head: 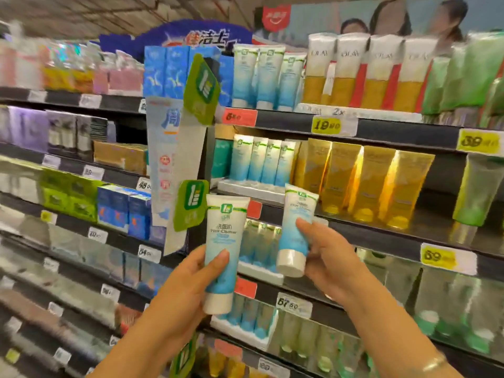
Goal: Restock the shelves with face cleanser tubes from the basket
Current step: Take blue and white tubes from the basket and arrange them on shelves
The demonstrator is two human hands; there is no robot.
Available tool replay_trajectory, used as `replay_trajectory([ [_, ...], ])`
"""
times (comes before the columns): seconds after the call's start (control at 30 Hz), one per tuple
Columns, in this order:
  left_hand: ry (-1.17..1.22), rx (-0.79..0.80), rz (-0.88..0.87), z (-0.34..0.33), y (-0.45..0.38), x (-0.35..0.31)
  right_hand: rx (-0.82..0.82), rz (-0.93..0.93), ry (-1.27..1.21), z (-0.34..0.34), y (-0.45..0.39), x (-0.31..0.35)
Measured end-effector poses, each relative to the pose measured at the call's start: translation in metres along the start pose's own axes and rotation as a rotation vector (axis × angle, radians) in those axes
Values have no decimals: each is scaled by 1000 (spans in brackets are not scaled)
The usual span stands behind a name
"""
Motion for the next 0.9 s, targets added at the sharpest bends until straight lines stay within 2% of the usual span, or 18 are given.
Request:
replay_trajectory([
  [0.17,-36,-20,-63,-5,-66,-8,18,0,46,-14,-95,23],
  [0.27,-42,-50,-90,-7,-94,-11,11,71,152,-27,-141,33],
  [0.43,-54,-41,-102,1,-125,-14,-131,219,262,-42,-198,40],
  [0.6,-93,4,-104,12,-147,-18,-282,427,469,-55,-232,38],
  [0.9,-119,43,-138,32,-160,-15,-423,475,762,-66,-263,20],
])
Point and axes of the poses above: each hand's wrist, its own y-axis away from the middle knuckle, its own z-axis out of the back of the hand, x = y × z, the point moved 1 cm from there along -y, towards the middle knuckle, and after that the axes turned 2 degrees about -x, right-handed, at the moved point
